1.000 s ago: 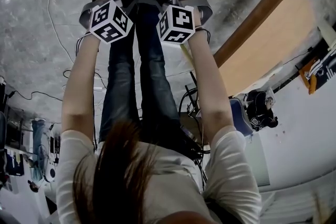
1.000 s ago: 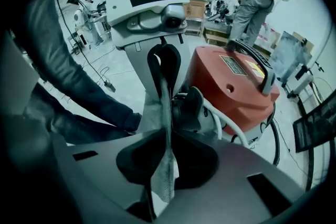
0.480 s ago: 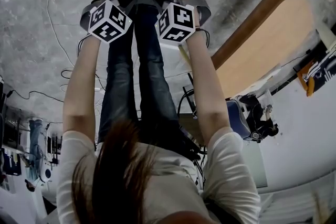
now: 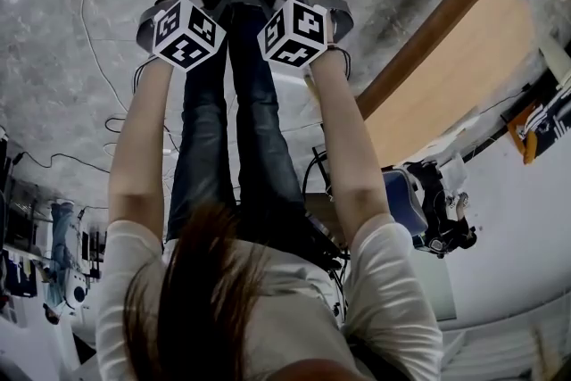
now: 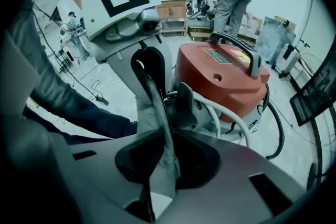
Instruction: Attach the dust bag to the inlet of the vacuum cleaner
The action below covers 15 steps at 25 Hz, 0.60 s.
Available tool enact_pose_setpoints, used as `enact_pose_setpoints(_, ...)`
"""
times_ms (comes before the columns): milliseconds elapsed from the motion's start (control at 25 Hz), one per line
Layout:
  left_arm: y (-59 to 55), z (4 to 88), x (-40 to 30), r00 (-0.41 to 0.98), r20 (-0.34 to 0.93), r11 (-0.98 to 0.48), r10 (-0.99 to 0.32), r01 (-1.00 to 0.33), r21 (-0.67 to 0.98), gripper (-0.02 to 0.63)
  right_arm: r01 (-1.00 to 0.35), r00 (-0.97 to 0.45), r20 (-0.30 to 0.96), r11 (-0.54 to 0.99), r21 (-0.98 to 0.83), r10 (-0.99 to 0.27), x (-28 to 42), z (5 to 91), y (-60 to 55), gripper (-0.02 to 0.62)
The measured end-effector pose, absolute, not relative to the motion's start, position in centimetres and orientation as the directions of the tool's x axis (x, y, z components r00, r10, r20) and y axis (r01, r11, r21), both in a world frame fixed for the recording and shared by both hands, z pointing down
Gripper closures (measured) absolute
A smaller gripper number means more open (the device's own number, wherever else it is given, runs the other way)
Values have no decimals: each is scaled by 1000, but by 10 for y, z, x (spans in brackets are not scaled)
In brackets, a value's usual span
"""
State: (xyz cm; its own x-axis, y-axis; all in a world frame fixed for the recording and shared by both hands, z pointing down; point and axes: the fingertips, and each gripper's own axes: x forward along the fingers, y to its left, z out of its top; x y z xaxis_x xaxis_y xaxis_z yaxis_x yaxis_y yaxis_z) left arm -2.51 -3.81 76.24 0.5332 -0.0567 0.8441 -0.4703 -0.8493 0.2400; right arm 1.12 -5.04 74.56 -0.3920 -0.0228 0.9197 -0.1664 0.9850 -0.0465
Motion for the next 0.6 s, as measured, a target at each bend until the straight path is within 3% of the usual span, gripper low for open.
enact_pose_setpoints(200,-39,761,-24,514,854,-835,-78,-502,226,525,-283,-391,920,956,-78,-41,14,746,-55,520)
enact_pose_setpoints(400,-36,761,-25,512,857,-798,-54,-539,272,517,-292,-389,921,950,-114,-9,12,745,-51,504)
enact_pose_setpoints(600,-32,758,-24,520,854,-764,-29,-563,317,446,-309,-426,904,933,-182,35,12,742,-45,411)
